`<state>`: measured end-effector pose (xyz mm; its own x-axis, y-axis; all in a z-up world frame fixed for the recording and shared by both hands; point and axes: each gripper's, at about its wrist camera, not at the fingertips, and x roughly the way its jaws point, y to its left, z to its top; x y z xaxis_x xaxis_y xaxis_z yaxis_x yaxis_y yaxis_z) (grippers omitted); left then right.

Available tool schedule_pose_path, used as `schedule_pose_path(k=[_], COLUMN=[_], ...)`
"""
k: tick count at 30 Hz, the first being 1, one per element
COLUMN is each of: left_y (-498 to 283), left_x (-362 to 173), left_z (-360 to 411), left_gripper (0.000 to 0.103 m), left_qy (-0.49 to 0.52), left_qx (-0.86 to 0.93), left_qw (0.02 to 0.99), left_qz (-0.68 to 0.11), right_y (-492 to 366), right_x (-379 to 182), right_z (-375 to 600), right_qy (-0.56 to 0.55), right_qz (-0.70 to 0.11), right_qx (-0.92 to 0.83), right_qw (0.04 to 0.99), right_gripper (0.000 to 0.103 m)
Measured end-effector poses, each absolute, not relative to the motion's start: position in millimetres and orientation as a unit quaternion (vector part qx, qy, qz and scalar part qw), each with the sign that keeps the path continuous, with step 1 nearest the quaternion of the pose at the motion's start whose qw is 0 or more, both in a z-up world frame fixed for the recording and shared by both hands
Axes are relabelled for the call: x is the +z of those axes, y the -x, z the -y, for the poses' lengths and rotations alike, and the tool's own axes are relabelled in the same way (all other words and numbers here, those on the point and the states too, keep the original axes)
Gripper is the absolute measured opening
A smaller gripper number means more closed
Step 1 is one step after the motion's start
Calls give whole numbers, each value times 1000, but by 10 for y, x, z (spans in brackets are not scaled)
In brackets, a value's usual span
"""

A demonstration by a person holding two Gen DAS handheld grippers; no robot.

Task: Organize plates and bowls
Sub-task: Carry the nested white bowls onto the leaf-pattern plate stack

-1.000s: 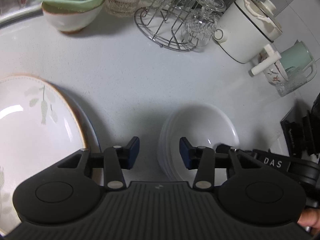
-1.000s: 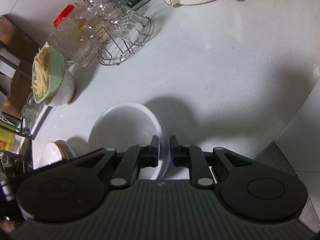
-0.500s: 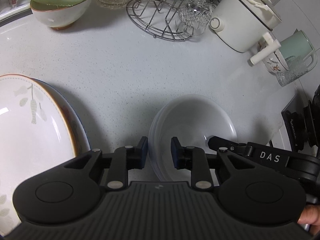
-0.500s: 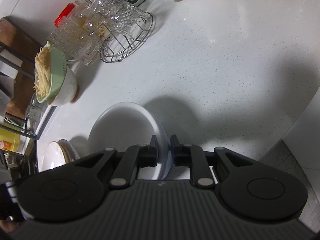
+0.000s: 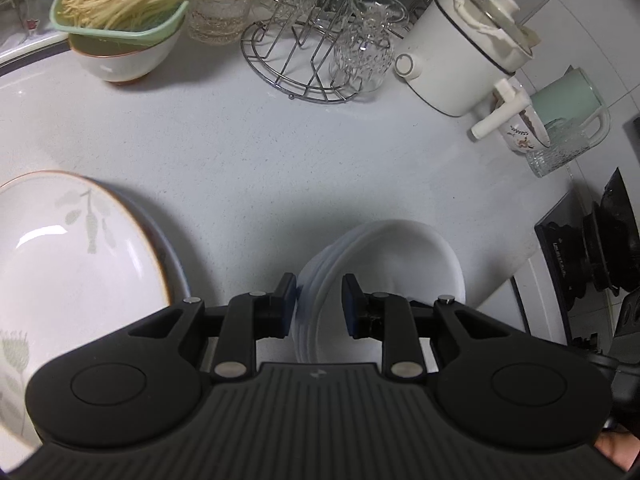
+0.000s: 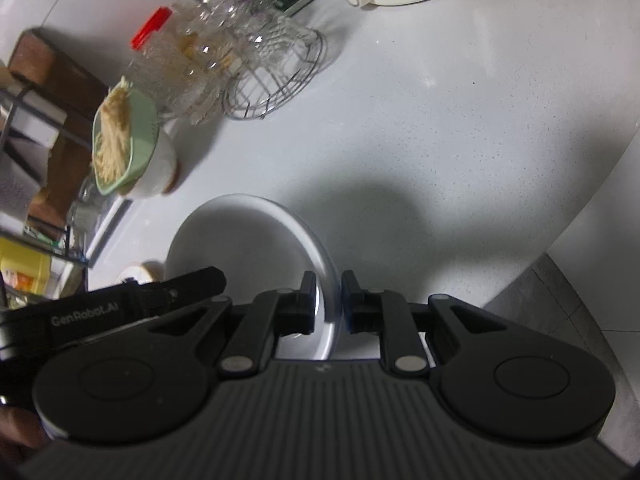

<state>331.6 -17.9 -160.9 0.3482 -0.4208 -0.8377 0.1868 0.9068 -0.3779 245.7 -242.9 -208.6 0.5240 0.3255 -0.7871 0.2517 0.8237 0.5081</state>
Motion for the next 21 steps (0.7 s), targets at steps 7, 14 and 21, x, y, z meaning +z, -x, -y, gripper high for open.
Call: schedule_pose_path(k=[7, 14, 21], left_y=[-3080, -2886, -2721], left_x=[-1352, -1060, -851], left_z=[-50, -314, -578], left_gripper=[29, 29, 29], left_qy=[130, 152, 177], left_qx=[-167, -126, -83], left_qw=[820, 829, 840], left_qz=[-532, -524, -505], right_y=[-2339, -2250, -2308], right_x=[-1785, -1606, -1472], right_z=[2304, 2124, 1916], right_qy=[-283, -273, -262], right_qz=[-472, -460, -462], right_qx=[43, 80, 127], right_qw=[833, 841, 838], right_gripper=[18, 18, 18])
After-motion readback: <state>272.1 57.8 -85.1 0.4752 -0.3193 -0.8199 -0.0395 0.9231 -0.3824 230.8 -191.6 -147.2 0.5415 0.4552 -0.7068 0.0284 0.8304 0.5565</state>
